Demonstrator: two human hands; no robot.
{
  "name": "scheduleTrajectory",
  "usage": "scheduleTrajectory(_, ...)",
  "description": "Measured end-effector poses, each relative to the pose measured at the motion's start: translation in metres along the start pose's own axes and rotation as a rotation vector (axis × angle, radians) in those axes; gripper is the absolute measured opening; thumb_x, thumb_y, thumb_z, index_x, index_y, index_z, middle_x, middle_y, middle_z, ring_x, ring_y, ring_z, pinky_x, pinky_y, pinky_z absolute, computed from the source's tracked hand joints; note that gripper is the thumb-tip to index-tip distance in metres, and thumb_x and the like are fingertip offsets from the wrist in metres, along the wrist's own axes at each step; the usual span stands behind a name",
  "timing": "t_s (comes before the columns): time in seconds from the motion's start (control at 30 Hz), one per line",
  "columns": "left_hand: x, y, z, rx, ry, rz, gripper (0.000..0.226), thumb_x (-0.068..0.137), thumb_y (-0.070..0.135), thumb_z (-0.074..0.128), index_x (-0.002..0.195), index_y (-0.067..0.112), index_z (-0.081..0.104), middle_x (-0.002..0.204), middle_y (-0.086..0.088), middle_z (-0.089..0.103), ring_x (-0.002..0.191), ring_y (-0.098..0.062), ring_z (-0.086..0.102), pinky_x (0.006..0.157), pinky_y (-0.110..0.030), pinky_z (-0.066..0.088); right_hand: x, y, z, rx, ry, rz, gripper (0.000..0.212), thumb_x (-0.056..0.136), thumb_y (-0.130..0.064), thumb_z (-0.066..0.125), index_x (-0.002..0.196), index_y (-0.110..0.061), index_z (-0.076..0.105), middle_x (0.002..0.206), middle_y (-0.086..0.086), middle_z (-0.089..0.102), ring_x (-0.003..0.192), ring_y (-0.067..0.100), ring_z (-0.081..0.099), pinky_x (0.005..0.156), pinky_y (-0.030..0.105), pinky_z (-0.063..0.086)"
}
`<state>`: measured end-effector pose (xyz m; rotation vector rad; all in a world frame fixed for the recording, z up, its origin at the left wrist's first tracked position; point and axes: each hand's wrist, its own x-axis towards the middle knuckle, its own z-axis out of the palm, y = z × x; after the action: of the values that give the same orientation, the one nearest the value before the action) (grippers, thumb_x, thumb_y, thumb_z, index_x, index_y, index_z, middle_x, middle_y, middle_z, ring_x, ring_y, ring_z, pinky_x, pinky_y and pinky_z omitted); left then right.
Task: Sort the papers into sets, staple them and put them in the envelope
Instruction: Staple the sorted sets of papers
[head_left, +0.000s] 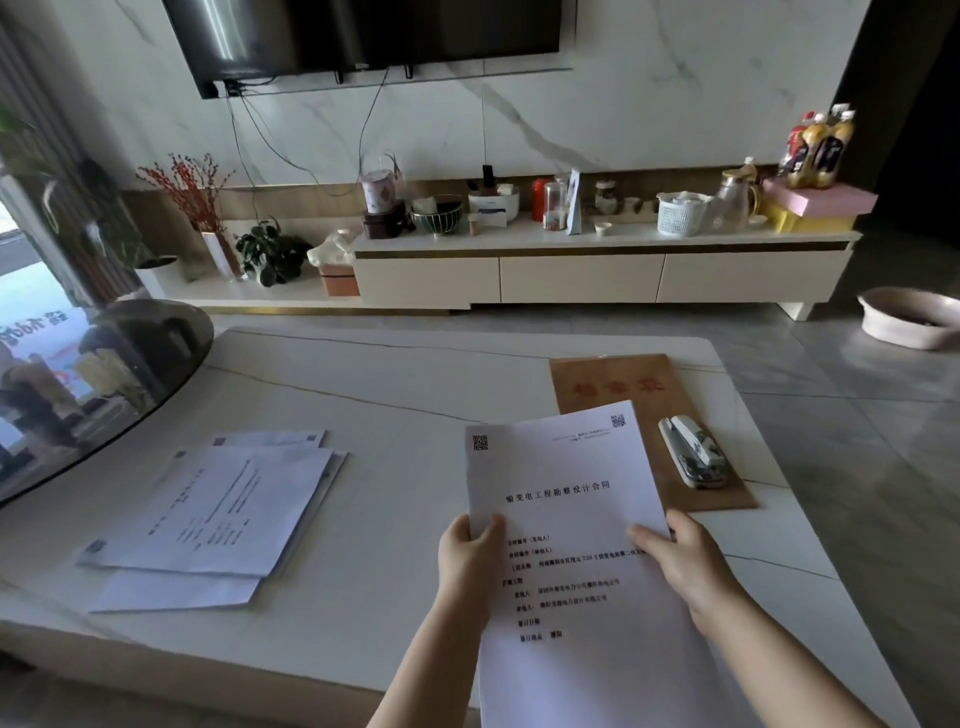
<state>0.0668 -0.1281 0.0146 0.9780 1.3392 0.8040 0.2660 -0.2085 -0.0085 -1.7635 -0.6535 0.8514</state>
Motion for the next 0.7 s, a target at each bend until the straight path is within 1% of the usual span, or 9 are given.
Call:
scheduleTrajectory(0.1,0.019,-0.012,0.006,0.019,0.008,0.001,0.030,0.092,0.025,0.052,0.067,0.016,0.039,0.063,-0.001,0.043,0.060,-0.017,0.042,0.056,-0.031,0.040,0.008,0.008,0.002,0.012,0.012,0.012,0.002,0.087,-0.005,0.063,0.087,-0.004,0.061,0.087,0.012,0.070,0.082,0.029,0.063,0.077,0.037,0.049)
scheduleTrajectory(0.13,0.026,-0.016,0.008,0.021,0.014,0.004,0.033,0.093,0.026,0.051,0.065,0.018,0.035,0.062,0.000,0.039,0.060,-0.016,0.038,0.056,-0.029,0.037,0.011,0.010,0.003,0.012,0.010,0.006,0.003,0.087,-0.005,0.063,0.087,-0.008,0.063,0.087,0.011,0.070,0.083,0.030,0.065,0.078,0.038,0.050)
scheduleTrajectory(0.27,0.049,-0.035,0.016,0.027,0.027,-0.004,0.032,0.096,0.027,0.050,0.068,0.016,0.040,0.065,-0.004,0.042,0.062,-0.017,0.040,0.056,-0.028,0.035,0.026,0.017,0.002,-0.094,-0.005,-0.007,0.006,0.085,-0.007,0.063,0.083,-0.012,0.064,0.079,0.004,0.070,0.075,0.026,0.064,0.073,0.038,0.051)
scheduleTrajectory(0.33,0.059,-0.044,0.018,0.040,0.028,-0.009,0.031,0.097,0.027,0.049,0.069,0.014,0.041,0.067,-0.007,0.041,0.063,-0.017,0.039,0.055,-0.027,0.033,0.039,0.015,-0.001,-0.193,-0.029,-0.033,0.008,0.086,-0.011,0.064,0.078,-0.011,0.062,0.072,0.001,0.065,0.068,0.021,0.057,0.064,0.032,0.042)
scheduleTrajectory(0.4,0.068,-0.052,0.019,0.052,0.015,-0.016,0.032,0.097,0.027,0.048,0.069,0.013,0.043,0.065,-0.006,0.044,0.060,-0.018,0.041,0.055,-0.027,0.035,0.055,0.008,-0.006,-0.246,-0.011,-0.085,0.006,0.088,-0.012,0.064,0.083,-0.008,0.064,0.077,0.002,0.065,0.072,0.020,0.057,0.065,0.028,0.040)
scheduleTrajectory(0.5,0.080,-0.057,0.021,0.072,-0.019,-0.002,0.030,0.097,0.026,0.049,0.072,0.011,0.052,0.067,-0.008,0.051,0.061,-0.019,0.047,0.057,-0.029,0.040,0.085,-0.013,-0.014,-0.278,0.084,-0.199,0.003,0.088,-0.004,0.063,0.089,-0.006,0.065,0.083,0.003,0.062,0.076,0.015,0.055,0.062,0.009,0.038)
scheduleTrajectory(0.57,0.088,-0.060,0.024,0.086,-0.039,0.003,0.028,0.096,0.028,0.051,0.075,0.009,0.055,0.068,-0.008,0.050,0.063,-0.018,0.047,0.060,-0.029,0.040,0.106,-0.025,-0.020,-0.410,0.188,-0.254,0.008,0.087,-0.007,0.064,0.094,-0.007,0.067,0.089,0.005,0.063,0.083,0.020,0.057,0.063,0.015,0.037)
scheduleTrajectory(0.63,0.095,-0.063,0.027,0.094,-0.056,0.000,0.029,0.095,0.030,0.052,0.080,0.006,0.058,0.070,-0.007,0.050,0.065,-0.018,0.046,0.063,-0.031,0.039,0.126,-0.035,-0.025,-0.591,0.322,-0.255,0.017,0.085,-0.011,0.066,0.102,-0.008,0.069,0.100,0.011,0.063,0.093,0.026,0.059,0.071,0.026,0.040)
scheduleTrajectory(0.7,0.101,-0.065,0.030,0.094,-0.072,0.014,0.028,0.094,0.030,0.053,0.081,0.006,0.059,0.071,-0.006,0.050,0.066,-0.017,0.045,0.064,-0.031,0.037,0.145,-0.035,-0.029,-0.759,0.382,-0.229,0.028,0.083,-0.016,0.068,0.110,-0.012,0.068,0.113,0.012,0.063,0.105,0.032,0.057,0.080,0.033,0.044)
